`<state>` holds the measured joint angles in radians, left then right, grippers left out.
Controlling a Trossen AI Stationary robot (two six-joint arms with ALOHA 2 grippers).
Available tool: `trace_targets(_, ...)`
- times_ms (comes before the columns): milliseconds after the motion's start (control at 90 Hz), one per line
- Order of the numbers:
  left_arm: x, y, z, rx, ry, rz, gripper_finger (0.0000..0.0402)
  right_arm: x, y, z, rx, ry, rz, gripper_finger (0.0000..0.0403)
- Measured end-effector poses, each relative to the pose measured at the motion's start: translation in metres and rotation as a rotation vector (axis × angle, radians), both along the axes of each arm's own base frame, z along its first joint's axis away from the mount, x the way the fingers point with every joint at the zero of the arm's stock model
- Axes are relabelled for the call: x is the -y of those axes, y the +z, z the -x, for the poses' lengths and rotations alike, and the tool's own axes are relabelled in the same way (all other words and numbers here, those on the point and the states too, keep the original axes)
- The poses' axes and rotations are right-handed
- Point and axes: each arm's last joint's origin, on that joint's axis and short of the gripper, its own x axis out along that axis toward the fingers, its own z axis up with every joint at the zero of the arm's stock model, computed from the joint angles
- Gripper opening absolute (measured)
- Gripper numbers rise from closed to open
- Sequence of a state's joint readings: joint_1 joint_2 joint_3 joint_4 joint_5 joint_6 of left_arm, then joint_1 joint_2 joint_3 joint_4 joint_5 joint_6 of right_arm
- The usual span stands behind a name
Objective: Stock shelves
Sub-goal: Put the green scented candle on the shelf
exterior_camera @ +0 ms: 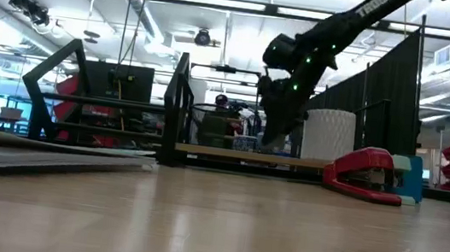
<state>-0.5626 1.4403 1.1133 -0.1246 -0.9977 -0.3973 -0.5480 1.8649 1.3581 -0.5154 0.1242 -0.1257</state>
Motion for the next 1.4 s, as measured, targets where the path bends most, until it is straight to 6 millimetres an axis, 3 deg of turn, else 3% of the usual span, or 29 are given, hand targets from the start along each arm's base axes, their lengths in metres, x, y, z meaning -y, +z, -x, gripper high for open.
trace_targets(144,0.0004,0.0,0.0001,0.0,-0.006,0.003,0.0127,0.0005,0.0005,-0.0001,-0.003,-0.006,0.011,0.028)
trace_targets(856,0.0007,0.0001,0.0003,0.003,-0.007,0.01,0.0127,0.0029,0.0014,0.0022,-0.047,-0.113,0.096,0.0285)
trace_targets(1400,0.0008,0.0001,0.0003,0.004,-0.007,0.013,0.0127,0.0035,0.0049,0.0023,-0.061,-0.138,0.162,0.032)
